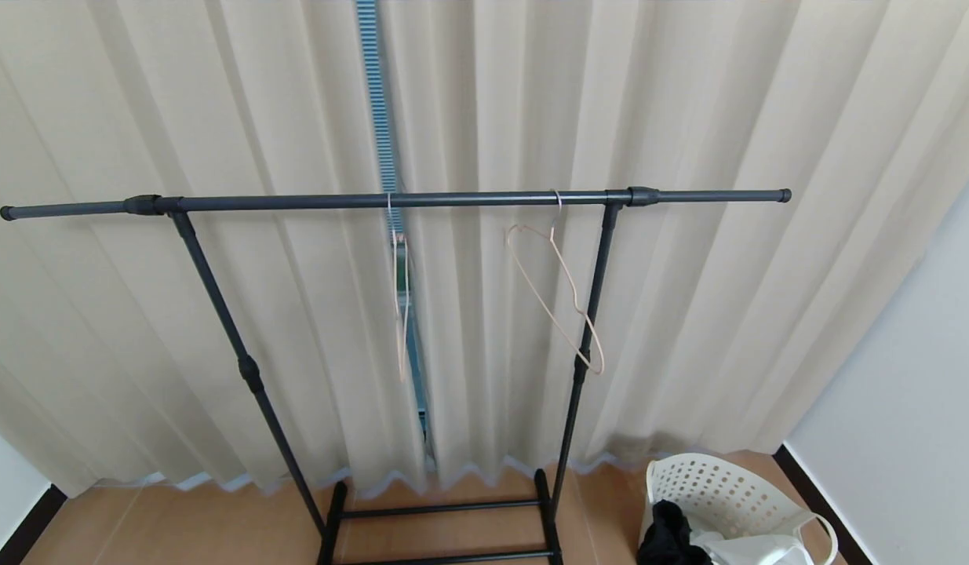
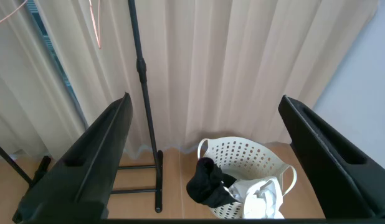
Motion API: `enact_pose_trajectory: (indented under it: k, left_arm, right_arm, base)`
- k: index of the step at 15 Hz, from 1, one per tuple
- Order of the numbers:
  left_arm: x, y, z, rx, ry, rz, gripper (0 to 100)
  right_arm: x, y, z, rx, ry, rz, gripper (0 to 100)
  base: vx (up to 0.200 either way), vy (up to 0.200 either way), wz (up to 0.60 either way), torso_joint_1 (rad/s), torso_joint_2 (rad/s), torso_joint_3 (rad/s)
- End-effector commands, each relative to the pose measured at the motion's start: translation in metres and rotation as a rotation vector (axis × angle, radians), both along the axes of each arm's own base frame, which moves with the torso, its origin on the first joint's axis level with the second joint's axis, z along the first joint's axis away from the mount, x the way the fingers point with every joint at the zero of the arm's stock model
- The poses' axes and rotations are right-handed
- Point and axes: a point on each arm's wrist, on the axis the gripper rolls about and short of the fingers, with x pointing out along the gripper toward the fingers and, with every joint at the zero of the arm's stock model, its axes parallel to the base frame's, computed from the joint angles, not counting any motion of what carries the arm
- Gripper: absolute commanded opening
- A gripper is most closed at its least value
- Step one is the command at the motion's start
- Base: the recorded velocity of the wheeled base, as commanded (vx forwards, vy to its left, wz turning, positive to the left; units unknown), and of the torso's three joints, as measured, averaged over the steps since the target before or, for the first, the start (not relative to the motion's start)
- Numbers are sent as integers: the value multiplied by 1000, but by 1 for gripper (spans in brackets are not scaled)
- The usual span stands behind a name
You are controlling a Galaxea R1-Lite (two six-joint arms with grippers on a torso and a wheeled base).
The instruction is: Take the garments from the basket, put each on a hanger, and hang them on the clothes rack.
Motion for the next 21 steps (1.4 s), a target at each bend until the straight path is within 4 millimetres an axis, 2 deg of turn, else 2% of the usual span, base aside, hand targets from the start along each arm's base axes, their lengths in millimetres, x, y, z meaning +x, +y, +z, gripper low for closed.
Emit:
enact_pose_trajectory:
  k: [1, 21]
  left_arm:
    - [0, 0, 0, -1, 0, 0, 100]
    - [0, 0, 0, 0, 0, 0, 100]
  right_arm:
    - [0, 0, 0, 0, 1, -1, 100]
    - [0, 0, 0, 0, 0, -1, 100]
  base:
    - [0, 0, 0, 0, 0, 0]
    - [0, 0, 0, 0, 0, 0]
